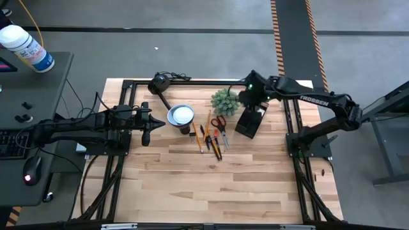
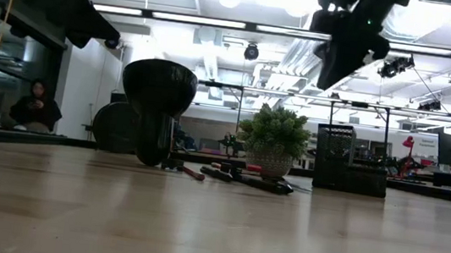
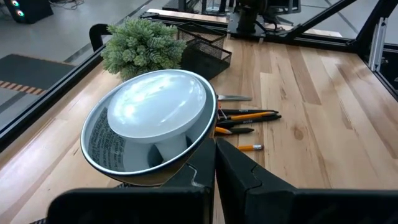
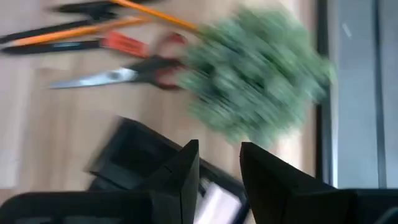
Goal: Pick and place office supplies into organizer
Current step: Put the top orange pencil into the desk organizer
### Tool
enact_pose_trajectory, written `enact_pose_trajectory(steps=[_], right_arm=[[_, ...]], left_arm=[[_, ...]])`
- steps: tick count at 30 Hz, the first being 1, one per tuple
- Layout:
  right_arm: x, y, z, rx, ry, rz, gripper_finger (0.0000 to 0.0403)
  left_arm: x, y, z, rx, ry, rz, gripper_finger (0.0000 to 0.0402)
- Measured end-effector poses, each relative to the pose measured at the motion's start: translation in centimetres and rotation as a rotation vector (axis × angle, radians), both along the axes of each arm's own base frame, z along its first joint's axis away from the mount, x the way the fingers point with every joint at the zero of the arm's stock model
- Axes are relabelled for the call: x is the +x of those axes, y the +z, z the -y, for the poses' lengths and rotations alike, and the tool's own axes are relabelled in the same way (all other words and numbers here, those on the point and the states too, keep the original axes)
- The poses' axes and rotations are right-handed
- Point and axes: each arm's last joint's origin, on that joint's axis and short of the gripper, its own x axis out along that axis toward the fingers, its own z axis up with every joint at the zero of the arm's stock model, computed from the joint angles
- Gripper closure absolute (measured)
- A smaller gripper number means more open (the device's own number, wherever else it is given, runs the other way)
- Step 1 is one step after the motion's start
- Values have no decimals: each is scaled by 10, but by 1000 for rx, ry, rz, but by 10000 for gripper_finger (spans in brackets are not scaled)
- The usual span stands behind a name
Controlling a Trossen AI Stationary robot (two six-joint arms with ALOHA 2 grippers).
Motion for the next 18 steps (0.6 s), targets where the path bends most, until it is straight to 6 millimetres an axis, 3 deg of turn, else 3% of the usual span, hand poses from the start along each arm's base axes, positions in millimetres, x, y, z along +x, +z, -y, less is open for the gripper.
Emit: enact_pose_trajectory(steps=[9, 18], right_arm=[[53, -27, -55, -113, 416, -9, 295], [90, -65, -70, -280, 700, -43, 295]], left_arm=[[0, 0, 0, 0, 0, -1, 401], [0, 0, 0, -1, 0, -2, 401]])
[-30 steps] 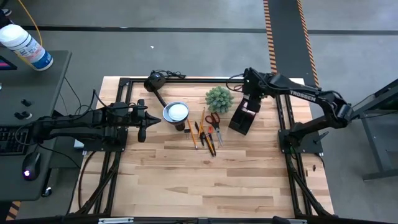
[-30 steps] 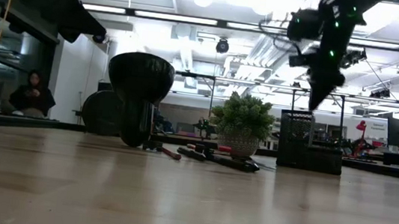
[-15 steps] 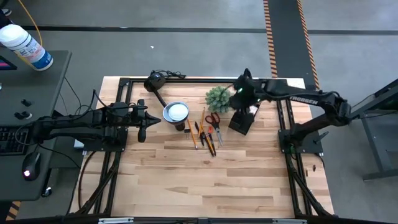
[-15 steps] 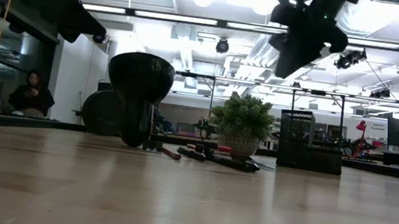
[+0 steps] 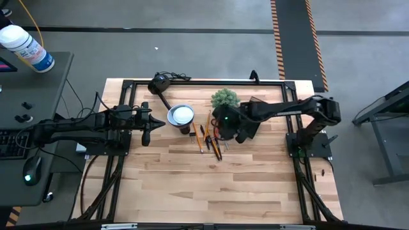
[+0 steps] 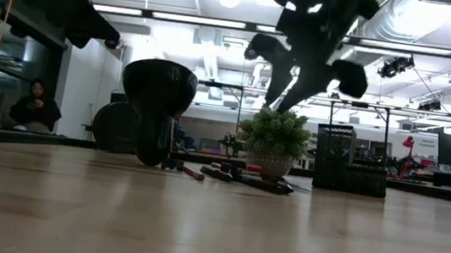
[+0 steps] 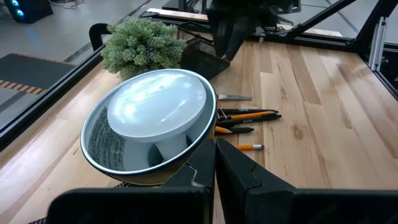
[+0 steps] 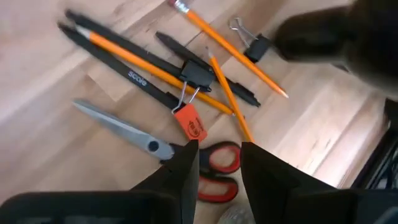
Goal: Pick and place office supplies into organizer
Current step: Put the top orange pencil into the desk organizer
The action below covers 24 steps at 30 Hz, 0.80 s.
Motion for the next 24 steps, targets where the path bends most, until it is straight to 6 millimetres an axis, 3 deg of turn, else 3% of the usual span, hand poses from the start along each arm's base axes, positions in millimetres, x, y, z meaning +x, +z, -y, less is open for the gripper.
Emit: enact_pose_trajectory(steps=[15, 24], right_arm=[[33, -33, 8, -197, 166, 66, 294], [36, -32, 9, -206, 161, 103, 294]], left_arm=[[0, -1, 0, -2, 0, -7, 401], [0, -1, 0, -2, 0, -6, 401]])
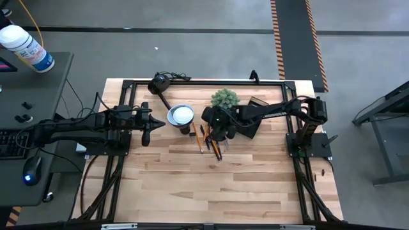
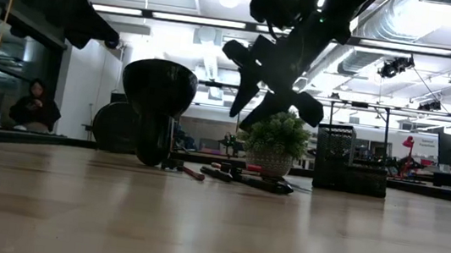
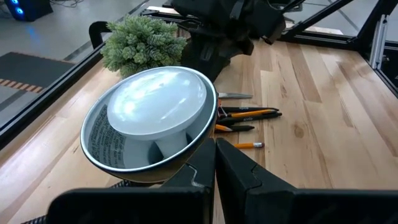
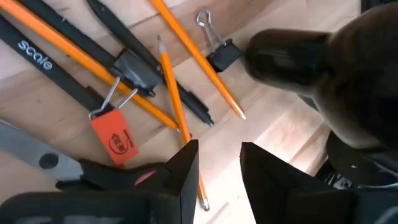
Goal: Pick and place office supplies into organizer
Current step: Put the top orange pencil into the desk organizer
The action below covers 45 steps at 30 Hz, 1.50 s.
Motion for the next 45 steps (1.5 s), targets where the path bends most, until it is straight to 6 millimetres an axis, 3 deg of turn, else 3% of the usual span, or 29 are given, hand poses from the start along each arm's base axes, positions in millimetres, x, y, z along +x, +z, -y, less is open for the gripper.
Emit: enact_pose_trajectory(steps=[9, 22, 36, 45], right_arm=[[4, -6, 3, -14, 6, 2, 290], [6, -9, 3, 43, -5, 24, 211], [9, -18, 6, 47, 14, 2, 230], [14, -43, 20, -13, -10, -43, 232]], left_arm=[[0, 0, 0, 0, 0, 0, 401], [0, 0, 0, 0, 0, 0, 401], [0, 0, 0, 7, -3, -2, 401], [0, -1, 0, 4, -3, -12, 401]])
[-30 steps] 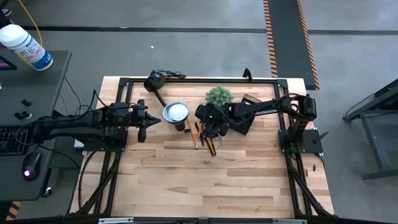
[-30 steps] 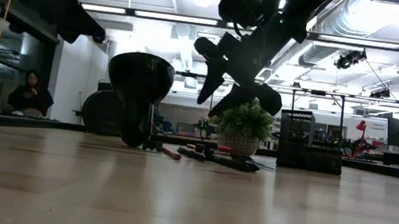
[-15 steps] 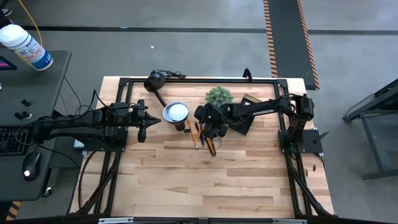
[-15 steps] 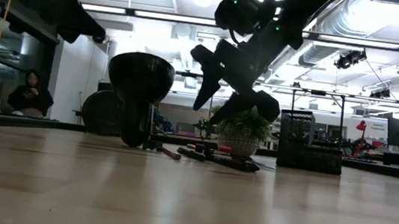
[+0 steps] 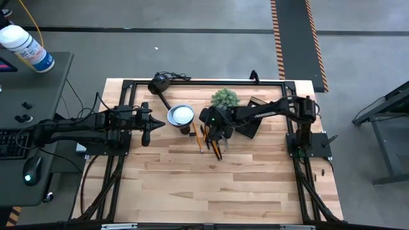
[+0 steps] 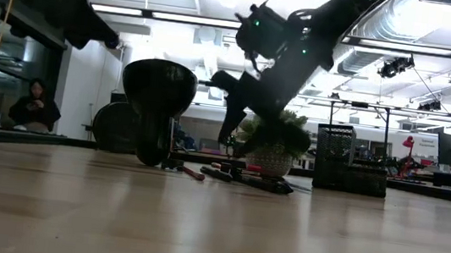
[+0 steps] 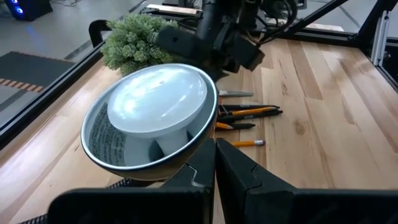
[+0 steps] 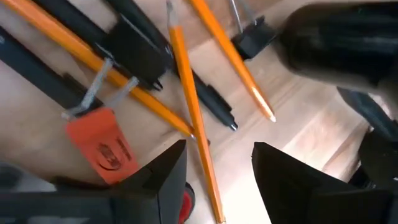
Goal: Pick and place office supplies into organizer
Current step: Put the top orange pencil into the desk organizer
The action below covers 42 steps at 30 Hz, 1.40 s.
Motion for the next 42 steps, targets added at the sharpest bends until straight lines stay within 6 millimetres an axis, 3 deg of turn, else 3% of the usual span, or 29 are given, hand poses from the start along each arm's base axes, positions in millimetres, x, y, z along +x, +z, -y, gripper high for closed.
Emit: enact_pose_trajectory(steps=[10, 27, 32, 42], right_arm=[[-1, -6, 14, 0, -12, -10, 251], [0, -9, 14, 24, 10, -5, 253], [7, -23, 17, -12, 1, -54, 252], [24, -22, 27, 38, -29, -121, 274]], left_arm=[[-1, -2, 0, -6, 0, -20, 401], [-1, -2, 0, -6, 0, -20, 401], [-1, -2, 0, -6, 0, -20, 401], [-2, -5, 1, -13, 0, -49, 401]])
